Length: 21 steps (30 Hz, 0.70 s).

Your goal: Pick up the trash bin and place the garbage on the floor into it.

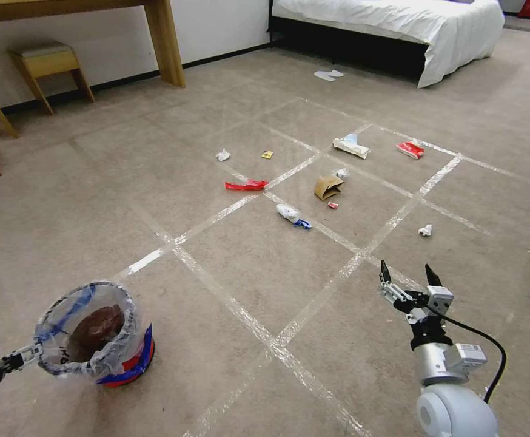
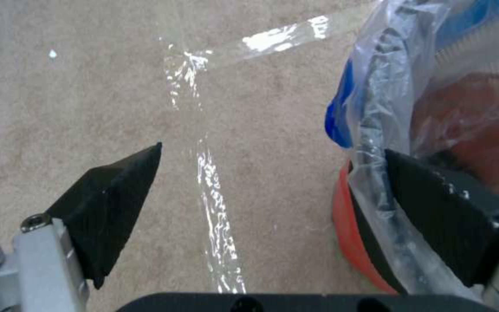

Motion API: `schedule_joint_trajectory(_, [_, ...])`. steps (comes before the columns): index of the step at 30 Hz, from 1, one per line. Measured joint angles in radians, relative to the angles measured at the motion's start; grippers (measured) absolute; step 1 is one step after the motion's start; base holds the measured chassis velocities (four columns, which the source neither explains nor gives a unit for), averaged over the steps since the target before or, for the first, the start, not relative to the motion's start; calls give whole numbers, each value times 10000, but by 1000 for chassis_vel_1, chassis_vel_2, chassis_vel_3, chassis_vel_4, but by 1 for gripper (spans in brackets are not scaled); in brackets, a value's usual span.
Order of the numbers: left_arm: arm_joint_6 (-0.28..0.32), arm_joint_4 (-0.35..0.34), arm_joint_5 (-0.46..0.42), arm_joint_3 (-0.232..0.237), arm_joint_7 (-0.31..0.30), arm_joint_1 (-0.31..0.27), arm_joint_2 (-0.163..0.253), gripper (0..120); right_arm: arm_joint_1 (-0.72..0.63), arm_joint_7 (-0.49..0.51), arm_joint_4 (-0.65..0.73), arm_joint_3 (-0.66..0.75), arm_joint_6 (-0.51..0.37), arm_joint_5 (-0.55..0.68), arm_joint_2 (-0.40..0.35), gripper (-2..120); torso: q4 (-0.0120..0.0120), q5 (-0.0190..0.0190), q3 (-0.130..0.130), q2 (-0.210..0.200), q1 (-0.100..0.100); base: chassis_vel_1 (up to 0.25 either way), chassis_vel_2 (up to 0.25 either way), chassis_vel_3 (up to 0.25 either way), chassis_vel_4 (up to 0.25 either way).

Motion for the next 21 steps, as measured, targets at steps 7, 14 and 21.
schedule_joint_trajectory(7, [-66, -595, 127, -146, 95, 223, -102, 100, -19, -2, 35, -11, 16, -16, 4, 100, 0, 2, -1, 0, 0, 0, 0, 0, 0])
schedule_joint_trajectory(14, [-68, -1221, 179, -215, 99, 435, -211, 100, -86, -15, 108, -1, 43, -8, -33, 100, 1, 2, -1, 0, 0, 0, 0, 0, 0])
schedule_joint_trajectory(21, [-12, -1286, 163, -114, 84, 353, -310, 100, -151, -16, 271, 42, 51, 116, -151, 100, 0, 2, -1, 0, 0, 0, 0, 0, 0])
